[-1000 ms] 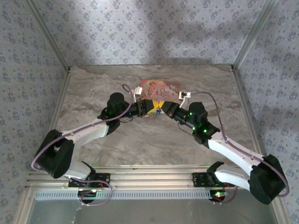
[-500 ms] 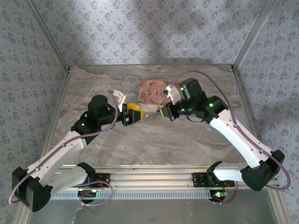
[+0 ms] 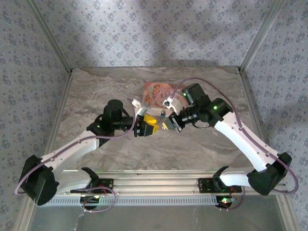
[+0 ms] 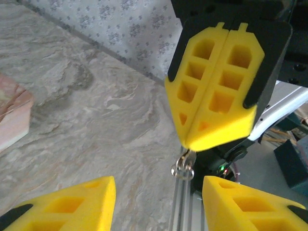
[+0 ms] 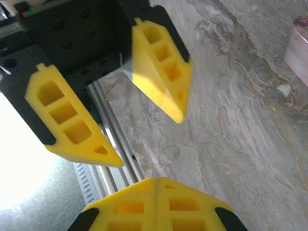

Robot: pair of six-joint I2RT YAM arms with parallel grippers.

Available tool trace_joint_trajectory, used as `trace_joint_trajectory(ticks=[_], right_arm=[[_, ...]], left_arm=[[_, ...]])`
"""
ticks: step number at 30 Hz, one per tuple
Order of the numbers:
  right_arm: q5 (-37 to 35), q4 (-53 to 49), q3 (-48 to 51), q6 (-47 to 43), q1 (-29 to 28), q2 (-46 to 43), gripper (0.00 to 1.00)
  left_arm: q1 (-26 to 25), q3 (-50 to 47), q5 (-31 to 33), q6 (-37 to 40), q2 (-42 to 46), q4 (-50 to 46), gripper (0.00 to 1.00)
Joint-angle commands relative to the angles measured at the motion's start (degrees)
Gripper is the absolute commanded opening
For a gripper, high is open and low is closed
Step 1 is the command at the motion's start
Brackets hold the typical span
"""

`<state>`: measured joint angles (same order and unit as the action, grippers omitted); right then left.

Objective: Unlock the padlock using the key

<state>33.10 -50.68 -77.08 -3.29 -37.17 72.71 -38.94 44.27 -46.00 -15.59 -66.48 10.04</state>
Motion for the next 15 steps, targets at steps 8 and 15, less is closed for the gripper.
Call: trace_joint_trajectory(ticks=[8,15], right_arm=[[3.98,3.05,1.24,0.66,0.77,-2.61,0.00],[5.22,4.27,2.41,1.27,1.33,-2.66,0.00]], left_arm=[[-1.54,2.37,-5.15,-4.37,-4.46,5.62,0.51],[-2.06,3.97,-6.06,-4.51,-5.77,5.08,0.46]])
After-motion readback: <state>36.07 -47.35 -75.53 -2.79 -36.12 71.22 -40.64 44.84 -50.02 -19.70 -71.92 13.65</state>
